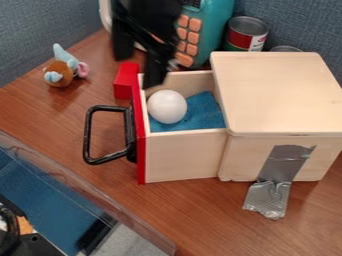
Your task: Put the eggs in the drawer
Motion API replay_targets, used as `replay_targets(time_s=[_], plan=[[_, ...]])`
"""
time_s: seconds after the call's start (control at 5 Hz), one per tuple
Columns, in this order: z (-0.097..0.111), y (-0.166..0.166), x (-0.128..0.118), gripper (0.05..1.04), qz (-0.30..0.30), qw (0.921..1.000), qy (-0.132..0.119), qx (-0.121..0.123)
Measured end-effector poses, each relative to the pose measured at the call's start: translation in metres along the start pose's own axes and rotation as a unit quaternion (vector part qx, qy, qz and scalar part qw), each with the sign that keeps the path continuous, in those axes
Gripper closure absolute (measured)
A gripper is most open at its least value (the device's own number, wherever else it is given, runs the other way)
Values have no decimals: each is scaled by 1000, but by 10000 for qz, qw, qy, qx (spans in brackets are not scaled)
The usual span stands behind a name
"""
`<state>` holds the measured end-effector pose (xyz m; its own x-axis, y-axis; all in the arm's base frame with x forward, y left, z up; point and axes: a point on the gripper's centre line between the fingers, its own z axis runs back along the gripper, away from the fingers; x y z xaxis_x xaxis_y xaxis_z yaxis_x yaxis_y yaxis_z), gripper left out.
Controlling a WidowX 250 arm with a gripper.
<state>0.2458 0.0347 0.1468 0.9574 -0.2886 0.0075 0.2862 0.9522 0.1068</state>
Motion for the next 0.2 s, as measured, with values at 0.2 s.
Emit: replay_targets(time_s=[0.2], plan=[[10, 10, -23, 84, -107, 9996, 227, -129]])
